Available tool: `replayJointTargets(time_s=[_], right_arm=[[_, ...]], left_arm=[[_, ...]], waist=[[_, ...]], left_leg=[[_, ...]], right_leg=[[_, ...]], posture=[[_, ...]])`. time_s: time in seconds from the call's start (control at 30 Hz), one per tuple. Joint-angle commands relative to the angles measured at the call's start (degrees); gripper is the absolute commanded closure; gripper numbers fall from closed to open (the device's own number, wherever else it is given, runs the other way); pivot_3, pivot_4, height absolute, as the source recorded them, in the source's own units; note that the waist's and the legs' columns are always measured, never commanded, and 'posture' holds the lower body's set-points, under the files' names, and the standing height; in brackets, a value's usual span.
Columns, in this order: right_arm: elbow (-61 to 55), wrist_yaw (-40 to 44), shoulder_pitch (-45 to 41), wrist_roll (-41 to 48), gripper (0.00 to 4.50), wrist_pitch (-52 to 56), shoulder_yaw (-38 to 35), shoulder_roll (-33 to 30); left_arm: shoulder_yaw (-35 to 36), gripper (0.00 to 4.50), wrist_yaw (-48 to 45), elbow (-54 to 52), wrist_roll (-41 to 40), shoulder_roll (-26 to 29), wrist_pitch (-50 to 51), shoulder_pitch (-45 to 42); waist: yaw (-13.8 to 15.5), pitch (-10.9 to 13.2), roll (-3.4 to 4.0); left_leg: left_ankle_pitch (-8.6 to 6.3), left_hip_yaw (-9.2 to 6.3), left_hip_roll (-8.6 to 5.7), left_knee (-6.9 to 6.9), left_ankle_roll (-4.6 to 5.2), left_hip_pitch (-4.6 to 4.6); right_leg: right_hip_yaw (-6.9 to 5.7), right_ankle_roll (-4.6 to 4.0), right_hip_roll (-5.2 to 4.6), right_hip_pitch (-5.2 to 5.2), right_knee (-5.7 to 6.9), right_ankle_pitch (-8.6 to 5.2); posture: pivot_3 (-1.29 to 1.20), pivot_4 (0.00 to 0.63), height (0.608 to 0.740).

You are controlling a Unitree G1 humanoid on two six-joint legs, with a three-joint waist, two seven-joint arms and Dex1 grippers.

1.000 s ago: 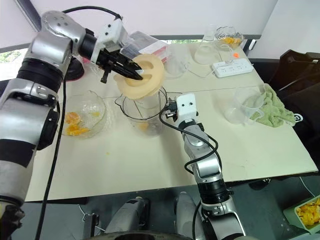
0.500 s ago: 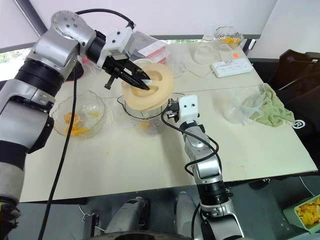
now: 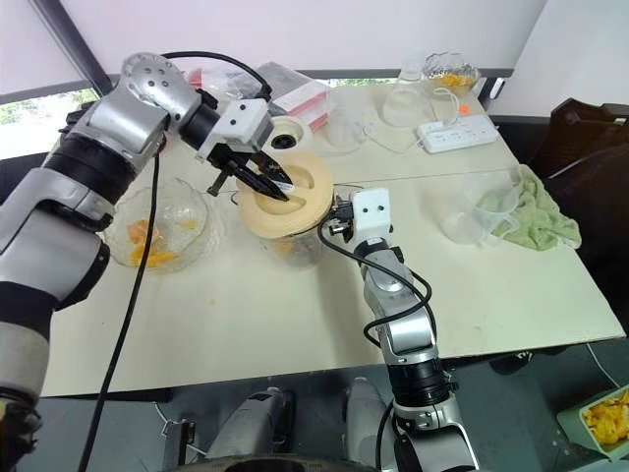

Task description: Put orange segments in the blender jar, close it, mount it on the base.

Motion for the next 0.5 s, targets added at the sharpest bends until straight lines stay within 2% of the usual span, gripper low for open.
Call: replayJointTargets(time_s=[0.03, 0.23, 0.47, 0.5], right_arm=[[-4.11, -0.08, -0.22, -0.08, 3.46, 0.13, -0.97, -0.17], [-5.45, -0.57, 0.32, -0.72, 3.46, 0.97, -1.49, -0.33], [-7.65, -1.51, 1.85, -1.31, 3.46, 1.99, -1.87, -0.34], [-7.87, -1.58, 1.93, -1.34, 3.46, 2.16, -1.93, -0.34]], left_arm=[[-2.06, 4.26, -0.25, 3.50, 3.36, -2.33, -3.13, 0.06], [-4.82, 4.26, -0.25, 10.54, 7.38, -6.60, -7.69, -1.46], [-6.13, 4.26, -0.25, 15.43, 9.42, -9.66, -5.86, 0.08], [-6.44, 4.26, -0.25, 15.53, 9.37, -9.67, -5.48, 0.40]], waist=[[0.22, -0.02, 0.01], [1.37, -0.15, 0.07], [2.01, -0.26, 0.19], [2.21, -0.26, 0.19]], left_leg=[[0.00, 0.00, -0.01, 0.01, 0.00, 0.00], [0.00, -0.01, -0.03, 0.15, 0.01, 0.05], [-0.13, -0.11, -0.05, 0.58, 0.25, 0.46], [-0.35, -0.11, -0.05, 0.58, 0.61, 0.62]], right_leg=[[-0.01, 0.00, 0.00, 0.01, 0.00, 0.00], [-0.02, 0.00, 0.00, 0.17, 0.00, 0.00], [-0.18, 0.02, 0.02, 0.88, 0.00, -0.01], [-0.17, 0.03, 0.02, 1.06, -0.01, -0.01]], posture=[[0.00, 0.150, 0.740], [0.00, 0.150, 0.740], [0.00, 0.150, 0.740], [0.00, 0.150, 0.740]])
